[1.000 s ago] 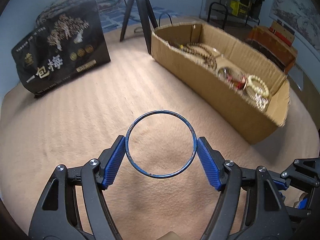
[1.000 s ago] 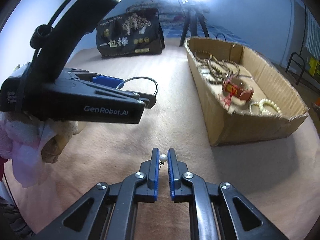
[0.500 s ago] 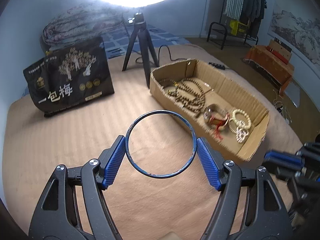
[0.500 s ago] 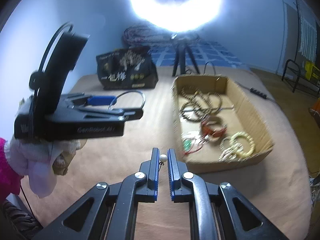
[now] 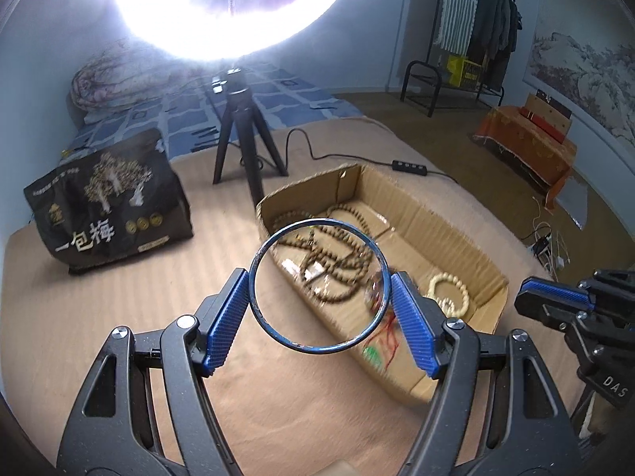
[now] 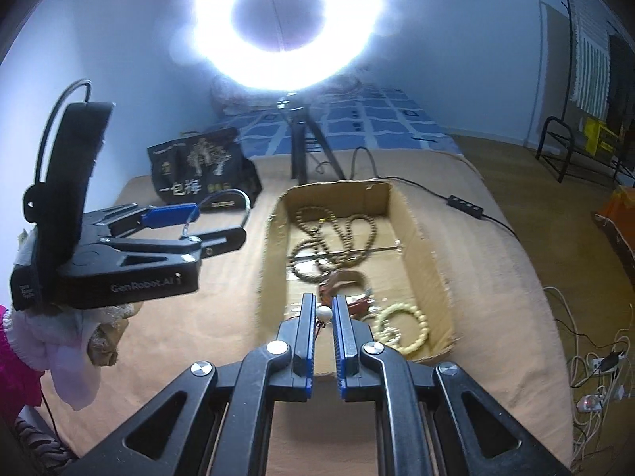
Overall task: Organize jewelry
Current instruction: 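Lift and carry the bangle and the earring in both tools over the box, then open the left tool over the box while the right tool opens, dropping the earring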
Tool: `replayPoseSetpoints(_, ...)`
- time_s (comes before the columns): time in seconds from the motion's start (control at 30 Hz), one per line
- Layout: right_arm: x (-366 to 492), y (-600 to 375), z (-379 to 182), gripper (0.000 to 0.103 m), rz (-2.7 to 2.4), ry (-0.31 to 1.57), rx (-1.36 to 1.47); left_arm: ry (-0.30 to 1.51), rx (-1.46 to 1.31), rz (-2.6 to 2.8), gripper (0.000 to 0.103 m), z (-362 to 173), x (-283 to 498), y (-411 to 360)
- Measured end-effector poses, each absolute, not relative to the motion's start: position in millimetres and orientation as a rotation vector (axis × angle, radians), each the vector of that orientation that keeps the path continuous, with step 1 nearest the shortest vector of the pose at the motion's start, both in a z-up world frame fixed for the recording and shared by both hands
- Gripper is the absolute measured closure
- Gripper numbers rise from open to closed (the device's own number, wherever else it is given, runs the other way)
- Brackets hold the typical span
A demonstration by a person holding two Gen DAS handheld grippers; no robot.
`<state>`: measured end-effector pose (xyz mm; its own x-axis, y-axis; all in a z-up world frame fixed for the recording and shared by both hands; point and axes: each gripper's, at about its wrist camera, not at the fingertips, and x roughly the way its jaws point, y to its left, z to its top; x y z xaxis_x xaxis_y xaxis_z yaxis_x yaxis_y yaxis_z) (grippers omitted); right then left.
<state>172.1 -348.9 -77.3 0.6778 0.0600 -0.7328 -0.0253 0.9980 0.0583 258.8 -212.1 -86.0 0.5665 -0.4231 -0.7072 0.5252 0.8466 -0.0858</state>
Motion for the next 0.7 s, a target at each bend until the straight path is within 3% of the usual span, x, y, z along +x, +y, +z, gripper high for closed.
replayPoseSetpoints(0.7, 206.0, -372.5, -93.7, 0.097, 0.021, 0.856, 0.085, 0.848, 0.109, -0.521, 0.029, -102.0, 302.5, -257.5)
